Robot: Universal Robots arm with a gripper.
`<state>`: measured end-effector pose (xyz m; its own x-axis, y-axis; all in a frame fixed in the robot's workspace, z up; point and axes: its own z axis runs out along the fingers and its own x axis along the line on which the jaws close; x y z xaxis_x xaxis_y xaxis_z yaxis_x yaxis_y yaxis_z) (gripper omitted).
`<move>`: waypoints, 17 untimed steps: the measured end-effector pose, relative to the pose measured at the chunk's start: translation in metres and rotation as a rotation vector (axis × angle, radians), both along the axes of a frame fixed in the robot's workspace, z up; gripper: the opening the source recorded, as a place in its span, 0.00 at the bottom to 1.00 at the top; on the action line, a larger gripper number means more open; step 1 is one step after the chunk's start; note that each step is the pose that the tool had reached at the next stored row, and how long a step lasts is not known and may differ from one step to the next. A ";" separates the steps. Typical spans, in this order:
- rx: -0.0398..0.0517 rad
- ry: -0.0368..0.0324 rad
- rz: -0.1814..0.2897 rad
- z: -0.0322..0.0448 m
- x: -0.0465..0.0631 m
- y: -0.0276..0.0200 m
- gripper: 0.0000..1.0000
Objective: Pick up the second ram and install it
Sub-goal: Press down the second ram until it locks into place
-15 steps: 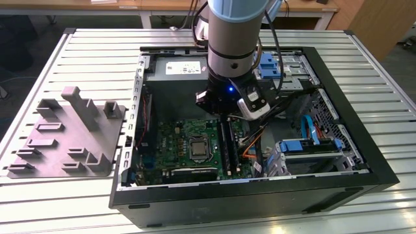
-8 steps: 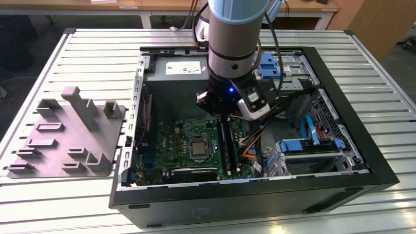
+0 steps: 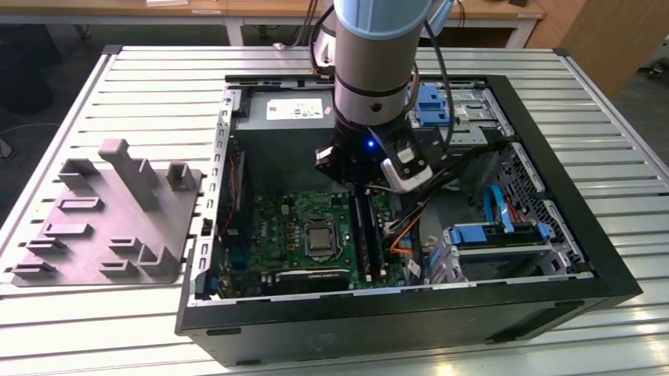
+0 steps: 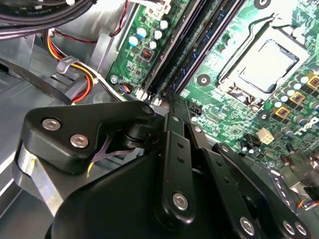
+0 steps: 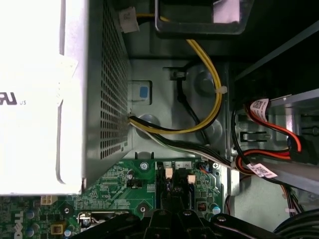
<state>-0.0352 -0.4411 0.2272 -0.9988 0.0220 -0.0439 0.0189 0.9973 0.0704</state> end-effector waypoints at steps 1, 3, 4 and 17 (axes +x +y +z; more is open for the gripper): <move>0.0000 0.0000 0.000 -0.0002 0.000 0.0004 0.10; 0.0001 0.0000 0.000 -0.0013 0.000 0.0010 0.10; -0.0001 0.0000 0.000 -0.0021 0.000 0.0012 0.10; -0.0001 0.0001 0.000 -0.0068 0.000 0.0013 0.10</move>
<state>-0.0355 -0.4398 0.2204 -0.9988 0.0221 -0.0438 0.0189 0.9973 0.0703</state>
